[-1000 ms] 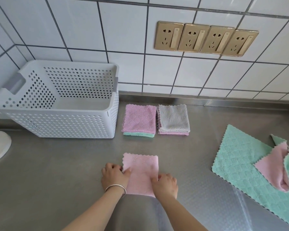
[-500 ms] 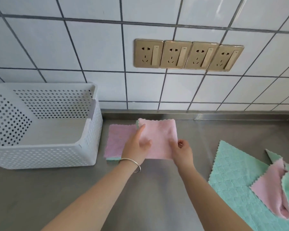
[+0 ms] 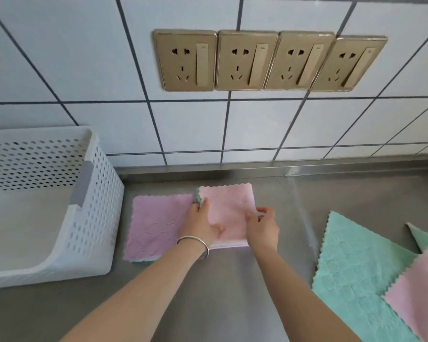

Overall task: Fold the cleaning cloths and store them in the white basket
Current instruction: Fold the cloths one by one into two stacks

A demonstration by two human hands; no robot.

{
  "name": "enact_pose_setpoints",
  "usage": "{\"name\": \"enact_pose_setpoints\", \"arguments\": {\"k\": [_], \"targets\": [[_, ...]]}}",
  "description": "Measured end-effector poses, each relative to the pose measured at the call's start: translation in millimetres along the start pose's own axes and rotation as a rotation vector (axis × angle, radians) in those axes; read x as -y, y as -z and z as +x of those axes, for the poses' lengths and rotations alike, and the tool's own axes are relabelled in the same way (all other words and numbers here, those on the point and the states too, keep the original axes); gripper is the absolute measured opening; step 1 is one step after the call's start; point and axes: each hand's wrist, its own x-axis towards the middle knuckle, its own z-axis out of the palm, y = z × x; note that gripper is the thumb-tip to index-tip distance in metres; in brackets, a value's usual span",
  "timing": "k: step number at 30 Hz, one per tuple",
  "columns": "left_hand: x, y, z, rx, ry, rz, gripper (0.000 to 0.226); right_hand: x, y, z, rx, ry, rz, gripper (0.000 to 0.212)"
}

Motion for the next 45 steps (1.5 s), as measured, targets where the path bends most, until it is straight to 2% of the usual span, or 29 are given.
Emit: {"name": "enact_pose_setpoints", "arguments": {"k": [5,6,8,10,12,13,16,19,23,25,27,30,34,38,40,42,45], "targets": [[0,-5,-3,0.015,-0.015,-0.004,0.082,-6,-5,-1,-0.047,0.059,-0.147,0.036],[0,-6,-6,-0.004,-0.037,0.039,0.083,-8,-5,-1,-0.095,0.143,-0.212,0.037],[0,-7,-10,-0.154,-0.141,0.241,0.086,-13,-6,5,-0.201,0.465,-0.468,0.04],[-1,-7,-12,-0.287,-0.241,0.477,0.089,-16,-6,15,-0.204,0.77,-0.764,0.049],[3,-9,-9,-0.217,-0.273,0.632,0.085,-15,-4,25,-0.109,0.969,-0.935,0.044],[6,-10,-7,-0.159,-0.254,0.677,0.083,-16,-3,30,-0.063,1.006,-0.98,0.044],[14,-13,-5,-0.072,-0.2,0.736,0.08,-23,-2,37,0.095,0.906,-1.081,0.053],[17,-16,-4,-0.041,-0.194,0.758,0.079,-24,-2,39,0.163,0.814,-1.065,0.06],[13,-8,4,0.005,-0.183,0.781,0.079,-17,-2,43,0.299,0.789,-1.06,0.079],[4,1,1,-0.02,-0.182,0.737,0.079,-10,2,38,0.29,0.796,-1.022,0.07],[-9,9,-8,-0.115,-0.226,0.66,0.076,-6,17,25,0.128,0.819,-0.87,0.058],[-38,2,-29,-0.245,-0.417,0.592,0.069,-33,58,2,-0.182,0.791,-0.546,0.045],[-89,-51,-69,-0.236,-0.708,0.626,0.058,-120,138,-30,-0.399,0.554,-0.457,0.035],[-139,-113,-107,-0.036,-0.906,0.57,0.052,-192,216,-43,-0.554,0.34,-0.544,0.042],[-163,-145,-121,0.133,-0.945,0.562,0.051,-210,247,-41,-0.609,0.289,-0.59,0.035],[-186,-176,-131,0.222,-0.961,0.556,0.052,-219,275,-32,-0.646,0.268,-0.636,0.032],[-215,-212,-140,0.285,-0.935,0.48,0.052,-217,304,-15,-0.568,0.29,-0.758,0.042]]}}
